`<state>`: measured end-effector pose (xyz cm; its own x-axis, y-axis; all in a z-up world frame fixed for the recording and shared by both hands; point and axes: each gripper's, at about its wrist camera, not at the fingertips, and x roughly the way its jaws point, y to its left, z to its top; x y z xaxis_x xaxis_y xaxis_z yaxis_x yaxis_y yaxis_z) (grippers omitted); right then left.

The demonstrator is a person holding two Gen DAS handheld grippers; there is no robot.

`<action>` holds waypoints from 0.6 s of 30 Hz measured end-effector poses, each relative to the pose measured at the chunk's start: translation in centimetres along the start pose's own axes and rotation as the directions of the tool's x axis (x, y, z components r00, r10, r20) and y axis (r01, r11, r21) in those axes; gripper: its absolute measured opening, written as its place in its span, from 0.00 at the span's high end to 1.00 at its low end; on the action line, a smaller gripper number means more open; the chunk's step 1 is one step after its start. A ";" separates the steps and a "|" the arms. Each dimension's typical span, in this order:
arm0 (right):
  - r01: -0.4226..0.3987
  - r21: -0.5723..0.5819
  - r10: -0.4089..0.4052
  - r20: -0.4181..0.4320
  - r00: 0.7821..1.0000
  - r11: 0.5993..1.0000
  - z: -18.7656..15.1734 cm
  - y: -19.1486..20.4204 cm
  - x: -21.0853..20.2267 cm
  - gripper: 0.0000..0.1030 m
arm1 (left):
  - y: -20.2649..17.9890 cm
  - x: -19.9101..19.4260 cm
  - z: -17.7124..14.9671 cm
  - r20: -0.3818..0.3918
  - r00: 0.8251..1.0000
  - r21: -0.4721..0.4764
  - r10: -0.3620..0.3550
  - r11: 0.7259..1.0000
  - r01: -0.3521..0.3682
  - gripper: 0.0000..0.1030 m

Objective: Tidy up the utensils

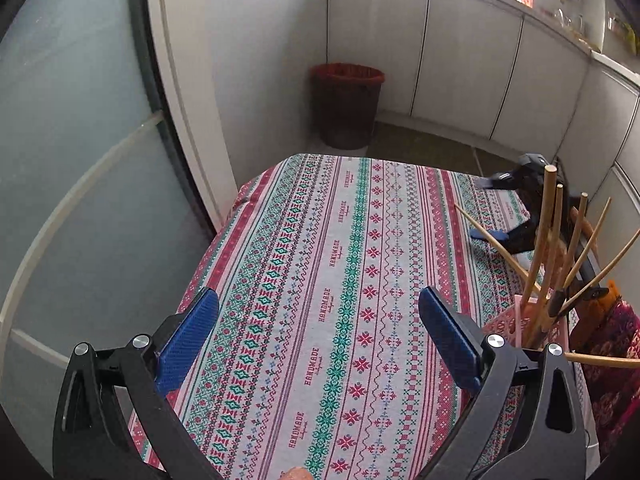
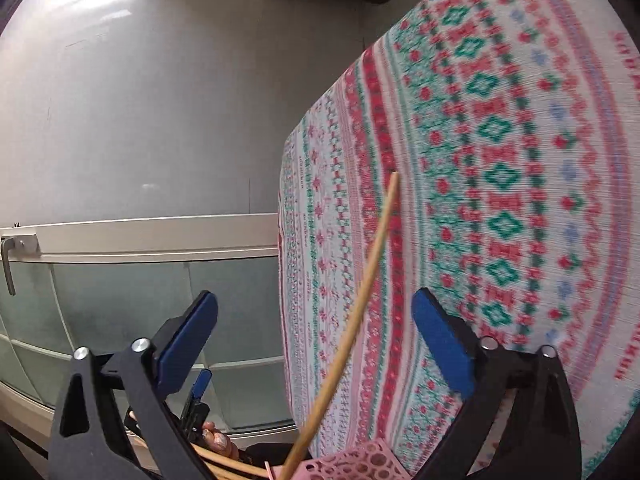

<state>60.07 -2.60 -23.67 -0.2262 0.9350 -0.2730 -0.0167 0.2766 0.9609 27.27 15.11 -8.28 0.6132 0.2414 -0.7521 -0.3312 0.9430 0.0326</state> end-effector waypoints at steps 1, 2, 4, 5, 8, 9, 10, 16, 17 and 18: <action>0.044 0.012 -0.044 0.000 0.999 0.999 0.1 -0.1 0.8 0.62 | 0.0 0.2 0.0 -0.008 1.000 0.007 0.006 1.000 -0.006 0.07; 0.088 0.018 -0.088 -0.007 0.996 0.996 0.2 -0.2 1.3 0.81 | -0.1 0.4 -0.1 -0.016 1.000 0.011 0.011 1.000 -0.011 0.07; 0.081 0.025 -0.080 -0.020 0.997 0.996 0.1 -0.8 2.4 0.90 | 0.0 0.4 -0.2 -0.022 1.000 0.014 0.013 1.000 -0.013 0.07; 0.069 0.007 -0.069 -0.005 0.998 0.998 -0.1 -0.6 2.3 0.90 | 0.1 0.2 -0.3 -0.022 1.000 0.017 0.014 1.000 -0.013 0.07; 0.009 -0.046 -0.007 0.059 0.998 0.999 -1.5 0.0 0.0 0.93 | 0.5 -0.3 -0.7 -0.028 1.000 0.017 0.014 1.000 -0.013 0.07; 0.007 -0.058 -0.001 0.097 0.995 0.998 -2.1 0.1 -1.4 0.94 | 0.5 -0.6 -1.0 -0.034 0.999 0.018 0.005 1.000 -0.004 0.07; -0.001 -0.061 0.010 0.141 0.990 0.998 -2.9 0.2 -3.2 0.94 | 0.5 -0.9 -1.3 -0.037 0.999 0.020 -0.001 1.000 0.001 0.07; 0.025 -0.033 -0.008 0.454 0.891 0.999 -9.8 1.4 -15.4 0.94 | 0.1 -5.4 -2.9 -0.004 0.999 0.026 -0.053 0.998 0.053 0.07; 0.054 -0.031 -0.032 0.484 0.874 0.998 -11.6 2.1 -16.8 0.94 | 0.1 -6.3 -3.1 0.010 0.998 0.026 -0.060 0.998 0.059 0.07; 0.100 -0.031 -0.069 0.523 0.850 0.994 -13.8 3.0 -18.7 0.94 | 0.3 -7.7 -3.5 0.032 0.997 0.026 -0.064 0.998 0.063 0.07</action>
<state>50.78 -22.36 -15.01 0.3182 0.8914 -0.3227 -0.0698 0.3615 0.9298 19.92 12.72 -4.75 0.6559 0.1877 -0.7312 -0.2728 0.9621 0.0022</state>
